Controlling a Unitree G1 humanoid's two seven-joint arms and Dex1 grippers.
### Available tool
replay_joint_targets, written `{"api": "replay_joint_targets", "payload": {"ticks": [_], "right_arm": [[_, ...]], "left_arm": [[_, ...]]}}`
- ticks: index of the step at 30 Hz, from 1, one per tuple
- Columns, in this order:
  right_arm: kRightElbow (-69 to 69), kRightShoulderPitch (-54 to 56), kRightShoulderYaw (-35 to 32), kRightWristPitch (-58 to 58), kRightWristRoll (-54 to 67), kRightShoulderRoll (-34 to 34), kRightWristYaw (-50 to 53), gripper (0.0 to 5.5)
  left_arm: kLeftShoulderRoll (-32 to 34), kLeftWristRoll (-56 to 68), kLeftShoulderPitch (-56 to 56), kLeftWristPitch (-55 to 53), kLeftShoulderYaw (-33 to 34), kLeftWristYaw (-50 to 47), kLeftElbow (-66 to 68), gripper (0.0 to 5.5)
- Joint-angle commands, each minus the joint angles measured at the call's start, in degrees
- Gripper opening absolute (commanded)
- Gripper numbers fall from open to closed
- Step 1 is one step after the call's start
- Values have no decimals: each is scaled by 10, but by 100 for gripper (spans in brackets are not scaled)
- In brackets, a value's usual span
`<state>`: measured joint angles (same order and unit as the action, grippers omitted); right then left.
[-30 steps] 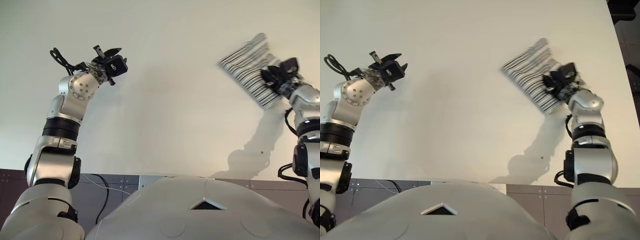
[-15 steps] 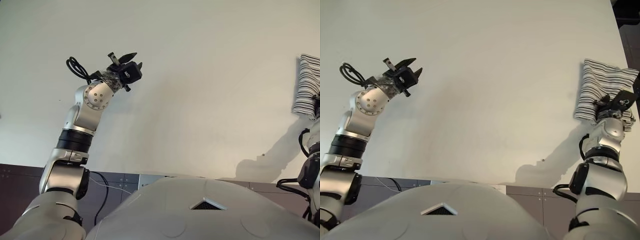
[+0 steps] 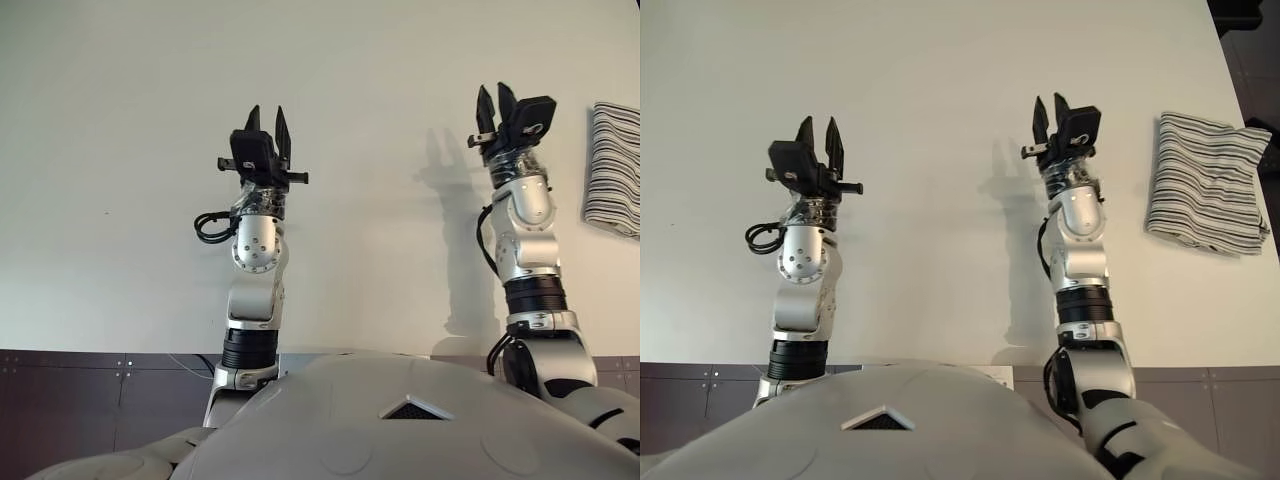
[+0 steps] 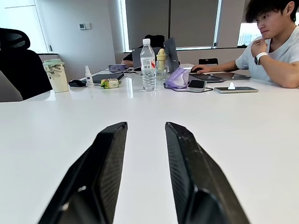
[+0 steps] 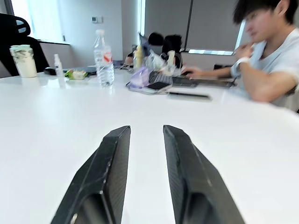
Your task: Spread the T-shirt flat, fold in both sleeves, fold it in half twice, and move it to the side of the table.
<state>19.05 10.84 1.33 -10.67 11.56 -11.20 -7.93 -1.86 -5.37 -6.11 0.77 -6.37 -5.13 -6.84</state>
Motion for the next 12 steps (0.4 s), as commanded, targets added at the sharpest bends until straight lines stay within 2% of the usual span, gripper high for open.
{"api": "replay_joint_targets", "payload": {"ticks": [1,7,12], "right_arm": [[24,16,-6,17,-19,22,15,127],[93,31,-24,-11,-50,20,21,127],[122,48,-33,-32,-54,24,9,127]], "left_arm": [[-14,-21,43,22,-6,-22,93,150],[-19,-19,114,98,5,-31,223,150],[-1,-29,158,151,15,-36,276,150]]}}
